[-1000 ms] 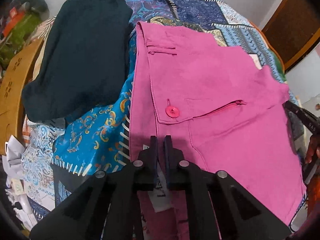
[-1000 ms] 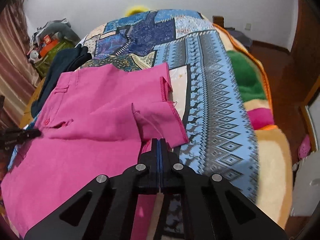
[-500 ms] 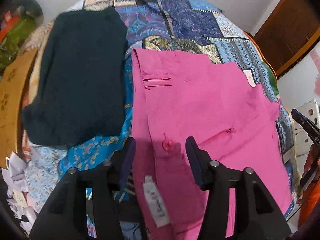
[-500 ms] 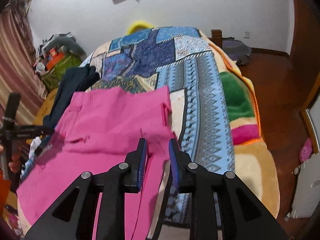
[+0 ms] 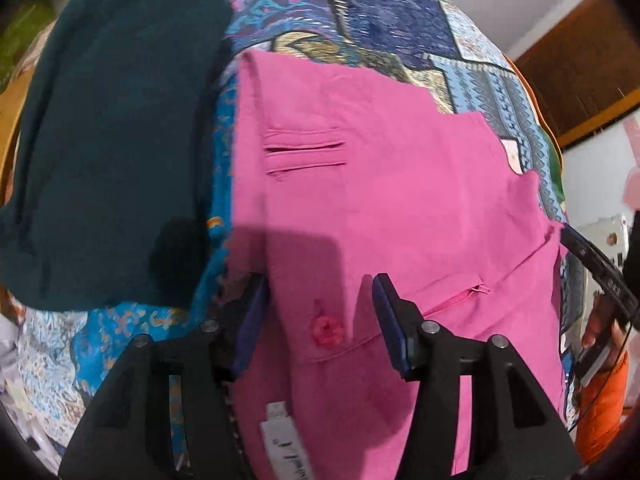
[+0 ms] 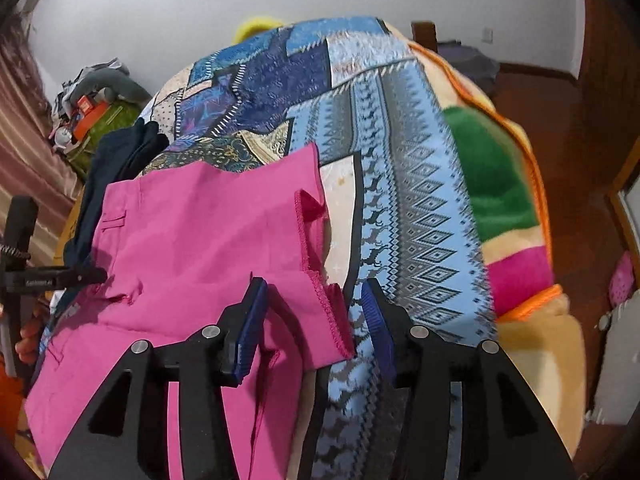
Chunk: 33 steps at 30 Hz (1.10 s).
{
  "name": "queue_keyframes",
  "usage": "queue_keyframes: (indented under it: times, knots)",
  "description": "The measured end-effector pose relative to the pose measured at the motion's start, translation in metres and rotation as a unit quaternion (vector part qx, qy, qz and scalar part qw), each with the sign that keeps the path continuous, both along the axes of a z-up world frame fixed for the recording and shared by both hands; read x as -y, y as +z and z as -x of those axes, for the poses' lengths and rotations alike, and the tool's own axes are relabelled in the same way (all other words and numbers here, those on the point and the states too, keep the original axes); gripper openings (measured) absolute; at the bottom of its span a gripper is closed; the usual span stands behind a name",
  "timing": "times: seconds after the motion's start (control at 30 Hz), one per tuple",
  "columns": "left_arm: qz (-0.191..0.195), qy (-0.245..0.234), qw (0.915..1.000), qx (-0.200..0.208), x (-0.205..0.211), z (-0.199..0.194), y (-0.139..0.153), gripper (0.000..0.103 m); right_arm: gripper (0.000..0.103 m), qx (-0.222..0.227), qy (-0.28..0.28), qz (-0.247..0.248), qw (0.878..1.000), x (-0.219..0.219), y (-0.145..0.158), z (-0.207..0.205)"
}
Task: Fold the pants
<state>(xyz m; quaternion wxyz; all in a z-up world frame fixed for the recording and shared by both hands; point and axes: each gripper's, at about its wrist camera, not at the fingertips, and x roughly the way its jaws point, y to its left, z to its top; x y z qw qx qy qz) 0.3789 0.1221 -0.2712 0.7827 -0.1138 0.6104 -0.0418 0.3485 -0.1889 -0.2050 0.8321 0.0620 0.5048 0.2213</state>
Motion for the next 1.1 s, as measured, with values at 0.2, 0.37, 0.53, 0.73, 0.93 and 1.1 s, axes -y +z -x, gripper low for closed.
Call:
queue_keyframes:
  times: [0.2, 0.37, 0.53, 0.73, 0.93, 1.1]
  knots:
    - [-0.025, -0.014, 0.9995, 0.009, 0.007, -0.007, -0.003, 0.031, 0.039, -0.029, 0.013, -0.011, 0.999, -0.006, -0.015, -0.006]
    - [-0.064, -0.018, 0.9970, 0.039, 0.010, -0.001, 0.003, 0.008, 0.010, -0.030, 0.043, 0.010, 0.999, -0.015, -0.017, 0.001]
    - [-0.152, -0.046, 0.9814, 0.108, 0.035, 0.017, 0.028, 0.007, 0.006, 0.001, 0.069, 0.049, 0.996, -0.023, -0.012, 0.008]
    - [-0.212, -0.036, 0.9610, 0.174, 0.034, 0.036, 0.053, 0.007, 0.005, 0.059, 0.074, 0.068, 0.993, -0.018, 0.007, 0.021]
    - [-0.196, -0.022, 0.9735, 0.116, 0.016, 0.029, 0.023, 0.006, 0.005, 0.038, 0.076, 0.092, 0.992, -0.024, -0.008, 0.018]
    - [-0.171, -0.025, 0.9790, 0.108, 0.009, 0.029, 0.026, 0.009, 0.012, 0.027, 0.070, 0.082, 0.994, -0.018, -0.001, 0.019]
